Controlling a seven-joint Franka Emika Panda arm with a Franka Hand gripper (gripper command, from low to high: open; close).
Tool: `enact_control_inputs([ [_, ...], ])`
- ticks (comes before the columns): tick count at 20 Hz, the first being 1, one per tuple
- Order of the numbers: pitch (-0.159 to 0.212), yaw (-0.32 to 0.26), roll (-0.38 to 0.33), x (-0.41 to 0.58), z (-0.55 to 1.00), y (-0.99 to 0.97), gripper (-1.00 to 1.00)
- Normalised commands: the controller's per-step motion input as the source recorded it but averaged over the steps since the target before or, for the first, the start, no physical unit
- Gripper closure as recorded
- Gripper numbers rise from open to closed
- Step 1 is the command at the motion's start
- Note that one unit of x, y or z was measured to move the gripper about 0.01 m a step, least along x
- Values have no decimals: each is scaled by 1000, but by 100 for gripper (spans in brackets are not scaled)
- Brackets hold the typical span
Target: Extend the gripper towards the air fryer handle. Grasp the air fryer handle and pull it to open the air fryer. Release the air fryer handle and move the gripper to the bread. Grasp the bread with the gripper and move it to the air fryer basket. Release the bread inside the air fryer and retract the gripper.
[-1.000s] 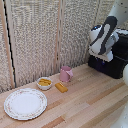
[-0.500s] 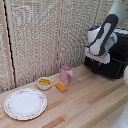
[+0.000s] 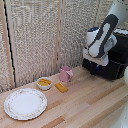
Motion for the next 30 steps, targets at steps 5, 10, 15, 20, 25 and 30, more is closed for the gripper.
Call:
enact_control_inputs([
  [5,7,10,180,21,-207,874,100],
  [10,13,-42,100,440,-245,819,100],
  [15,0,-78,90,328,-223,778,100],
  [20,3,-9,94,15,-54,914,100],
  [25,10,-37,70,40,0,891,100],
  [30,19,-28,-5,16,-88,523,-100],
])
